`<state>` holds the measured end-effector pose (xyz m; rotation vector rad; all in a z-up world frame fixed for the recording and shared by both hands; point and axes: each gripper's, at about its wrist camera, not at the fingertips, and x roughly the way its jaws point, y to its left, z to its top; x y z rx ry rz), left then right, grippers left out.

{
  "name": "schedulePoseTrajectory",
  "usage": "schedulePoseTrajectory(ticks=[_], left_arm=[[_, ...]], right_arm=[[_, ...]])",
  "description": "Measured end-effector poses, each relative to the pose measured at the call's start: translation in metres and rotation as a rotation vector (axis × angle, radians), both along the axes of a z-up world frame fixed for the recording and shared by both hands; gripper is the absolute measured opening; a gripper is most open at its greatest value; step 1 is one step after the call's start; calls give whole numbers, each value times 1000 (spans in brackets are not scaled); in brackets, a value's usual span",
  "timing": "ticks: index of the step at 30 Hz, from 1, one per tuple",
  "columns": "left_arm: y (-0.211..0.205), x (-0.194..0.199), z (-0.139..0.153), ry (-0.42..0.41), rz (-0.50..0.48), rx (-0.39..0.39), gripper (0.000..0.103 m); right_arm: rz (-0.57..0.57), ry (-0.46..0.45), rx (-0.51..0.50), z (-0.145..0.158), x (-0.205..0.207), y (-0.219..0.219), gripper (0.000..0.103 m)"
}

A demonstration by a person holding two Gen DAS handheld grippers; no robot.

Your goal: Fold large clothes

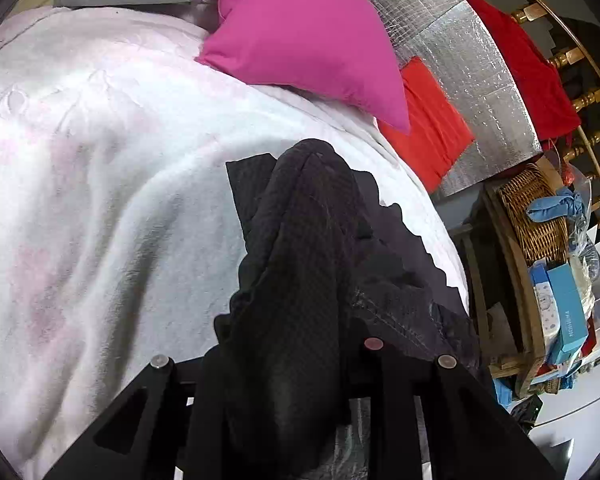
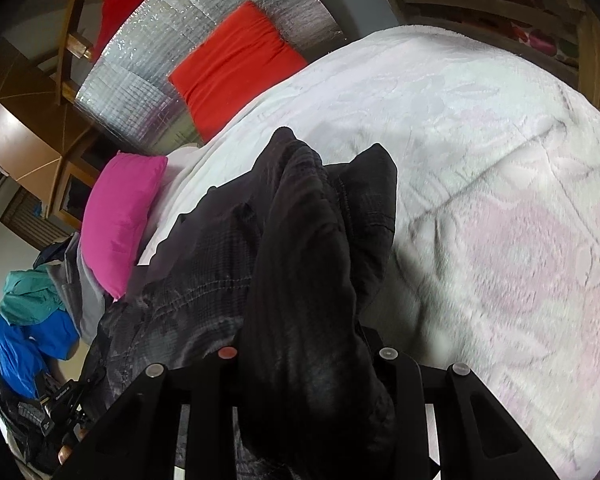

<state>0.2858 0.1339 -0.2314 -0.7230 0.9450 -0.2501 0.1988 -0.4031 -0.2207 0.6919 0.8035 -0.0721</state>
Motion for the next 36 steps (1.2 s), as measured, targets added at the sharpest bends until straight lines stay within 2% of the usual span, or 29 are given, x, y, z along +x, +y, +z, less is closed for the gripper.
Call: schedulePoseTrajectory(ticks=[15, 36], left_arm=[[2, -13, 7, -25, -31, 130, 25], [-22, -41, 25, -115, -58, 453, 25]], right_arm=[[20, 6, 5, -4, -4, 11, 33], [43, 6, -17, -4, -15, 8, 33]])
